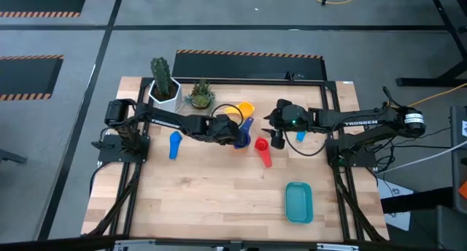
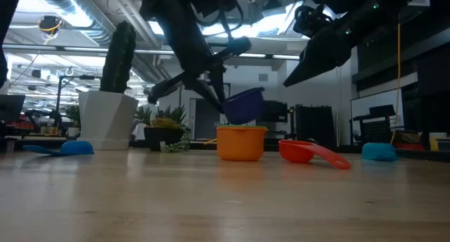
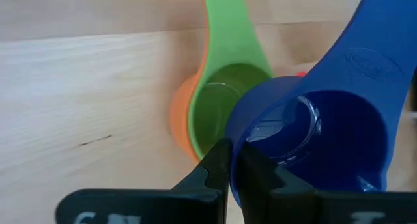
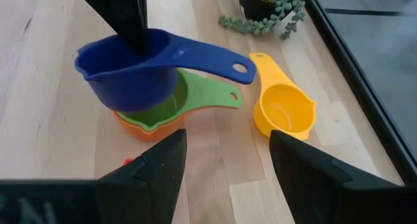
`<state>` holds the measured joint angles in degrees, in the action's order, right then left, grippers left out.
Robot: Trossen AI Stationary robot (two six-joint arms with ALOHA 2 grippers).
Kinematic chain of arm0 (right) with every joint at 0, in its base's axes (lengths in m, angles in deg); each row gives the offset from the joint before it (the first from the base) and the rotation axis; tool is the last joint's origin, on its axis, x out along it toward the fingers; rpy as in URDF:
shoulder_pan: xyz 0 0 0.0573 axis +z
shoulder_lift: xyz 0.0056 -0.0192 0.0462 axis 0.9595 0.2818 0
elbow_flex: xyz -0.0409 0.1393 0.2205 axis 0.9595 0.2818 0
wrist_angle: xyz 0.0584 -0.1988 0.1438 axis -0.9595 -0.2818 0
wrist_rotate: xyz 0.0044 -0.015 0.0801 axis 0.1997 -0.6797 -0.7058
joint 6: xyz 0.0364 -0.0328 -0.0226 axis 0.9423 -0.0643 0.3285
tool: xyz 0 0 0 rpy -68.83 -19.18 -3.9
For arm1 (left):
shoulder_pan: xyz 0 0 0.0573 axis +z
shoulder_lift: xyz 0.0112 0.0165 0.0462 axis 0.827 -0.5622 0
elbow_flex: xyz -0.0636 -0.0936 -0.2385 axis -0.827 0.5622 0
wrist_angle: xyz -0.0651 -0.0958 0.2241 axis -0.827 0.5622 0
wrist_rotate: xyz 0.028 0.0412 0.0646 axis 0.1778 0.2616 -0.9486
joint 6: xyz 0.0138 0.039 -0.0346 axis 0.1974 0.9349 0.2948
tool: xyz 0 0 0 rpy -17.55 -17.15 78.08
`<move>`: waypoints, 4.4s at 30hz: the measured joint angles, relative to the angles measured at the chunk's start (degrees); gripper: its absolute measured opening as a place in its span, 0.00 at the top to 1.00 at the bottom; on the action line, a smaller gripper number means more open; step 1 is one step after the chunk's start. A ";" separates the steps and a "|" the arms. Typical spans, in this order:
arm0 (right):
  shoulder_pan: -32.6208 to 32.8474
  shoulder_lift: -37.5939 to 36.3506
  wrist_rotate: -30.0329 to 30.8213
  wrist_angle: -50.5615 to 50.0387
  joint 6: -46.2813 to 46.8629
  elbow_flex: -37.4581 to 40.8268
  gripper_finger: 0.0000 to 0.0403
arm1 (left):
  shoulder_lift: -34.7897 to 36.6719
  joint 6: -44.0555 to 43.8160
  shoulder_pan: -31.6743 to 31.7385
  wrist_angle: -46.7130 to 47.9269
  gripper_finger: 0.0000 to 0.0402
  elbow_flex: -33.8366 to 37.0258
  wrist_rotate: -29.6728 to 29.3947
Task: Nest measuring cups in basket
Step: Stack the dark blue measuring cup on top of the green measuring cup, then stack the yellow measuring cup on top of the dark blue measuring cup
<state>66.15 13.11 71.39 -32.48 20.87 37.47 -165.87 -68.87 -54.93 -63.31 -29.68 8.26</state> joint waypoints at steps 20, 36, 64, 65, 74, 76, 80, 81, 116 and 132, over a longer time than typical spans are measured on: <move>0.02 0.00 -0.02 -0.10 0.01 0.00 0.44 | -0.70 -0.85 1.49 1.85 0.80 -0.02 -0.97; 0.04 0.02 -0.26 0.12 3.30 2.12 0.44 | 0.88 13.16 2.15 4.25 0.80 -0.01 -0.33; -0.24 12.00 -2.73 41.99 2.82 21.02 0.44 | -10.34 24.70 10.47 -7.64 0.81 -0.07 0.80; -0.50 13.15 -2.70 42.98 2.70 20.95 0.44 | -10.36 24.68 10.47 -7.34 0.81 -0.01 1.16; -3.35 24.09 -2.64 44.25 2.70 13.19 0.44 | -10.21 26.21 10.32 -12.33 0.81 -0.02 4.26; -3.50 26.55 -3.16 44.20 2.64 11.09 0.44 | -10.21 26.40 10.32 -12.41 0.81 -0.02 4.56; -3.48 29.38 -6.30 42.97 2.80 7.68 0.44 | -10.21 27.67 10.29 -12.10 0.81 -0.02 4.60; -3.47 29.38 -6.86 42.48 2.59 7.38 0.44 | -10.21 27.66 10.32 -12.05 0.81 -0.02 4.78; -21.68 16.95 -9.78 29.25 8.71 -2.69 0.44 | 1.13 47.11 10.38 -7.63 0.81 -0.04 -0.01; -23.37 33.13 -14.71 25.12 10.70 -8.35 0.44 | 1.20 47.28 10.36 -7.29 0.81 -0.04 0.23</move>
<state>42.78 46.24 56.68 -7.36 31.57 29.12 -164.67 -21.59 -44.56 -70.59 -29.72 8.49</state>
